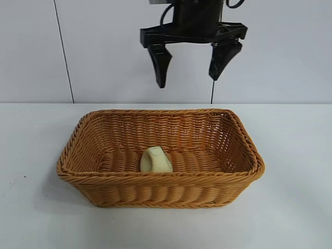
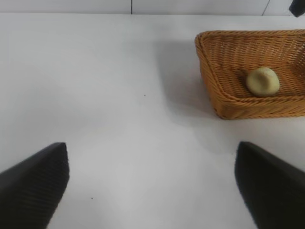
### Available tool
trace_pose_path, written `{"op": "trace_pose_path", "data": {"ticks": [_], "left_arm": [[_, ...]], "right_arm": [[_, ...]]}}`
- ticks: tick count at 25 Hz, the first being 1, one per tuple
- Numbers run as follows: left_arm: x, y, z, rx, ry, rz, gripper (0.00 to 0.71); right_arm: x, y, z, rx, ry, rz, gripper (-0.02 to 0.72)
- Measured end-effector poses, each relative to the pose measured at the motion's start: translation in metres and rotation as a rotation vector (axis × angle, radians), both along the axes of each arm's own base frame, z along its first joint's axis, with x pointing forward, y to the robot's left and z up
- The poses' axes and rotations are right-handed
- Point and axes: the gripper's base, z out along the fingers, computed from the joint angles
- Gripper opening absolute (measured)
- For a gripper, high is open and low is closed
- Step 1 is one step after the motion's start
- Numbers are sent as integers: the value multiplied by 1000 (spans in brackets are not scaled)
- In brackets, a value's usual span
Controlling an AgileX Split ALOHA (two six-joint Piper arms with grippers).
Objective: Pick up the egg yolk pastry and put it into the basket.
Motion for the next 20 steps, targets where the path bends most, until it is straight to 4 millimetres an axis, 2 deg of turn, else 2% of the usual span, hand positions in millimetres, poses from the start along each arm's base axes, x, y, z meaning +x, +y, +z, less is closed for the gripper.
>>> {"op": "trace_pose_path", "data": {"ticks": [6,10,13,16,20], "left_arm": [[0,0,0,0,0,0,696],[0,0,0,0,0,0,696],[0,0,0,0,0,0,696],[0,0,0,0,0,0,696],[0,0,0,2,0,1,696]], "right_arm": [[32,-93,0,-18,-4,-198,694],[41,-148,0,-23,-3,-308,694],[43,-181,0,-28,-2,-366,694],[42,-202,0,-23,2,-408,694],[42,-205,0,-8,7,-403,694]]}}
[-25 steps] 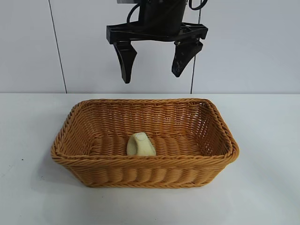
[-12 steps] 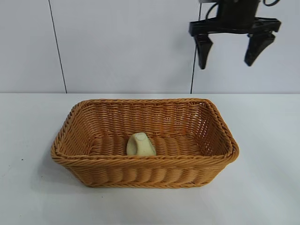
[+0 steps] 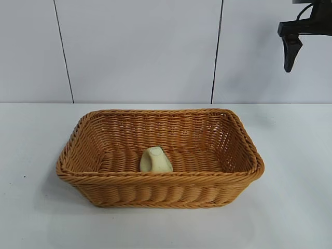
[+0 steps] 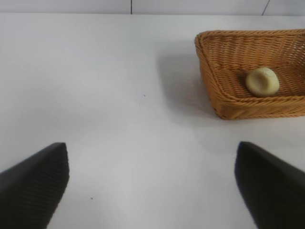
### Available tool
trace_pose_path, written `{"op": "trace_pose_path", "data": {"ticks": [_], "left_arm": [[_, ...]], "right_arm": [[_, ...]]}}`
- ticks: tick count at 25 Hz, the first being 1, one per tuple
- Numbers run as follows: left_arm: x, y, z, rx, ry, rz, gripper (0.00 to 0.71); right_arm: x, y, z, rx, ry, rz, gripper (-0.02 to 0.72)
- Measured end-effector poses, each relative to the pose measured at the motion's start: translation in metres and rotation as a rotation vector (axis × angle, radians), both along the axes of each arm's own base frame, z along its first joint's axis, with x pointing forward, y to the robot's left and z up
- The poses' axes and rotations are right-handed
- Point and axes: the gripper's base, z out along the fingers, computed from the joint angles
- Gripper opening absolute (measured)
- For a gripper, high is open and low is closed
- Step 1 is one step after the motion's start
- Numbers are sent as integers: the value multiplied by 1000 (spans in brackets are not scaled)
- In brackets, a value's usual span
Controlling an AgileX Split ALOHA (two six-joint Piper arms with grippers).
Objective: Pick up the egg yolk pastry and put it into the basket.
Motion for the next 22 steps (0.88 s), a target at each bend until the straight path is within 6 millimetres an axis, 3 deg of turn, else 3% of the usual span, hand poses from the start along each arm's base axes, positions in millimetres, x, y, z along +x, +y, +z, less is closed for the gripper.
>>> {"op": "trace_pose_path", "data": {"ticks": [4,9,20,21,22], "left_arm": [[0,0,0,0,0,0,696],[0,0,0,0,0,0,696],[0,0,0,0,0,0,696],[0,0,0,0,0,0,696],[0,0,0,0,0,0,696]], "right_arm": [[-13,5,-5,53,41,13,694],[-59,6,-17,56,160,45,694],[-227,11,-20,90,309,59,694],[-227,11,-20,90,309,59,694],[-242,12,-20,90,295,59,694]]}}
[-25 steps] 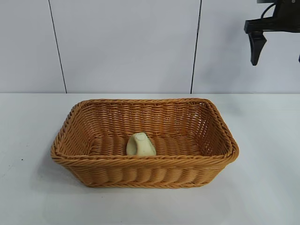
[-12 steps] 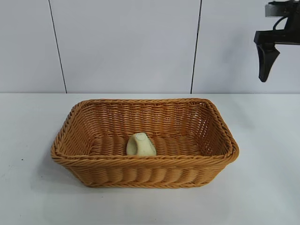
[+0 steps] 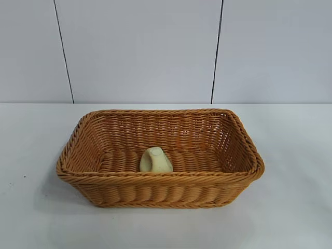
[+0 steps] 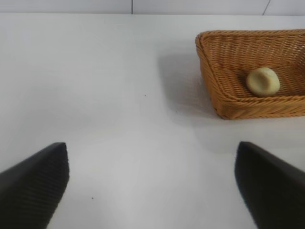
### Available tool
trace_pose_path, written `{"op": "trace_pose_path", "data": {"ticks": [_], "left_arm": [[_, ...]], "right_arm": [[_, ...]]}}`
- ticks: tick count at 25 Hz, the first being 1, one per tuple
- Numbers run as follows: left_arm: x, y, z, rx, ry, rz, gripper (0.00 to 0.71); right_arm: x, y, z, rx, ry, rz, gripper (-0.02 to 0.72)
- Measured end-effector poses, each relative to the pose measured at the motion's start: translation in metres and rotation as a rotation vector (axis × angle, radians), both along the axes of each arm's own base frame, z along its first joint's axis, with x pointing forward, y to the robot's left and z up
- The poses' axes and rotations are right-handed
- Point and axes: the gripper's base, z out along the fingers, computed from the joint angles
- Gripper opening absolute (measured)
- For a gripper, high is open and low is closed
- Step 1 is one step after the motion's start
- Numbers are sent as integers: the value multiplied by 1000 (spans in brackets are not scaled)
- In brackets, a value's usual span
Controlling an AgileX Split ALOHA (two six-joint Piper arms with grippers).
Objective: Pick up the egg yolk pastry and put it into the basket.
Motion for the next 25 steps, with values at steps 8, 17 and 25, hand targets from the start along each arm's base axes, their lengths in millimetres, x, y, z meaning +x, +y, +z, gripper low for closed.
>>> {"op": "trace_pose_path", "data": {"ticks": [8,17,25], "left_arm": [[0,0,0,0,0,0,696],[0,0,0,0,0,0,696],[0,0,0,0,0,0,696]], "right_arm": [[-91,1,9,-9,-423,18,694],[-154,2,30,-17,-817,27,694],[-184,3,37,-24,-1004,37,694]]}}
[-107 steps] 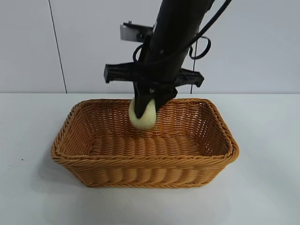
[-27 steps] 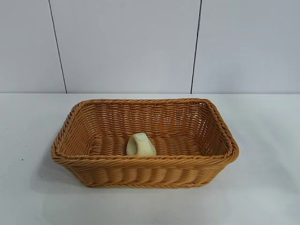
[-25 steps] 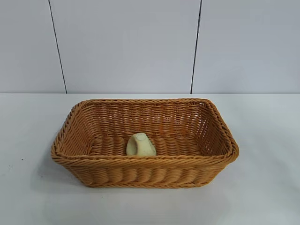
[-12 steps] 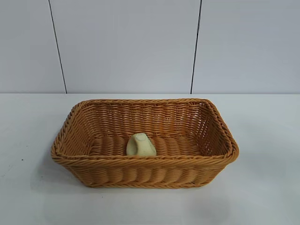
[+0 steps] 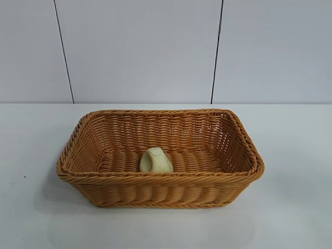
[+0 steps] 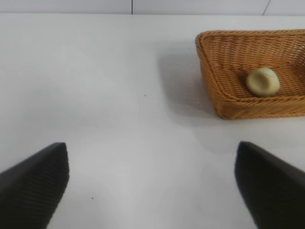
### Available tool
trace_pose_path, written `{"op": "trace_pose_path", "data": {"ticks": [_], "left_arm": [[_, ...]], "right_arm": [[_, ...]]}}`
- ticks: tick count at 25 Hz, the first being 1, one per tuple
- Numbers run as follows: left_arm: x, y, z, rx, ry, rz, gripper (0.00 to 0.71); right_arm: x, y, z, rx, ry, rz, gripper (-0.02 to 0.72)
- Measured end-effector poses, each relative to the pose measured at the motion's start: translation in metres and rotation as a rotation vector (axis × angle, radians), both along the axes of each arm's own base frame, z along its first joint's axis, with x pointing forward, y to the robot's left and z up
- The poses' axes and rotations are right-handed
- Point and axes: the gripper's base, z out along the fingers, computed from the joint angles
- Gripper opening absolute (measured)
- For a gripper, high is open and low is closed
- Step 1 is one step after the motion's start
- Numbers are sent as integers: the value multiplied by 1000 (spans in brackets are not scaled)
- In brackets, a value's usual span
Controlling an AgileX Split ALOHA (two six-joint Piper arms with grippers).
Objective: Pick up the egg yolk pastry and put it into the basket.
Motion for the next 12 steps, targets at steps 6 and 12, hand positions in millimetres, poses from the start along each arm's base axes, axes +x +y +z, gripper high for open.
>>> {"op": "trace_pose_path", "data": {"ticks": [6,12], "left_arm": [[0,0,0,0,0,0,696],[0,0,0,0,0,0,696]], "right_arm": [[-20,0,1,-3,-125,1,694],[-25,0,1,-3,-160,1,694]]}}
